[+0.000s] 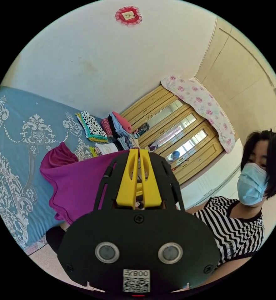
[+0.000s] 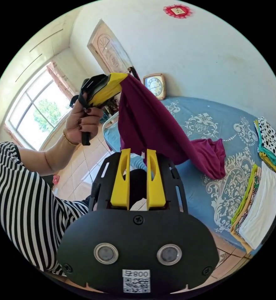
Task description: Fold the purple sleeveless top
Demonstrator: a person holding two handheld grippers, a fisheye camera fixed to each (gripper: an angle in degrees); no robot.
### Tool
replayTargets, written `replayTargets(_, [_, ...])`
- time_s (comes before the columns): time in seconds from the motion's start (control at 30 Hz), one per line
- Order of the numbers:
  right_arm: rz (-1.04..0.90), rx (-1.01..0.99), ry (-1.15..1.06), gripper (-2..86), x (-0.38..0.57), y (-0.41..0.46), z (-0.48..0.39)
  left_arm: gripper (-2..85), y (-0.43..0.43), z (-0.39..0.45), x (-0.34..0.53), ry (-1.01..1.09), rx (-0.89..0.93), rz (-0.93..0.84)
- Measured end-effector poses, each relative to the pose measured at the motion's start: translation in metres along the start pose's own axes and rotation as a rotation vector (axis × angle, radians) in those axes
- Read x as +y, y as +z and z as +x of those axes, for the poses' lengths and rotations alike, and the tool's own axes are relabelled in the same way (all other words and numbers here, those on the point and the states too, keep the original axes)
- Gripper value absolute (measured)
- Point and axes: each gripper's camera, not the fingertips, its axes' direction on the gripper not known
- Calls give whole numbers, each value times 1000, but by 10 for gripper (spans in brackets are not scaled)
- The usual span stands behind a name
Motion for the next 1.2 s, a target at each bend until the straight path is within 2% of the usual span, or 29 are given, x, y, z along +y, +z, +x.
replayTargets(0.3, [55, 113, -40, 66, -17, 56, -64, 5, -4, 63, -4, 8, 13, -32])
replayTargets(0.4, [-3, 91, -21, 26, -24, 75, -71, 10, -4, 80, -5, 11, -4, -46])
replayTargets(0.5, [-17, -25, -17, 13, -28, 76, -77, 22, -6, 90, -11, 7, -35, -85])
replayTargets(0.63, [76, -246, 26, 7, -41, 45, -70, 47, -18, 101, -16, -9, -7, -133])
replayTargets(0.77, [170, -319, 40, 4, -56, 8, -68, 46, -66, 124, -3, 46, 77, 6])
replayTargets(0.87, [216, -330, 32, 3, -67, -18, -76, 48, -97, 133, 14, 40, 30, 81])
replayTargets(0.93, [251, -350, 18, 3, -77, -37, -87, 51, -103, 134, 26, 14, -46, 66])
replayTargets(1.03, [298, -349, -12, 3, -90, -65, -104, 64, -93, 125, 49, -58, -63, -3])
replayTargets(1.2, [352, -328, -60, 3, -107, -110, -138, 102, -39, 119, 90, -141, -180, -186])
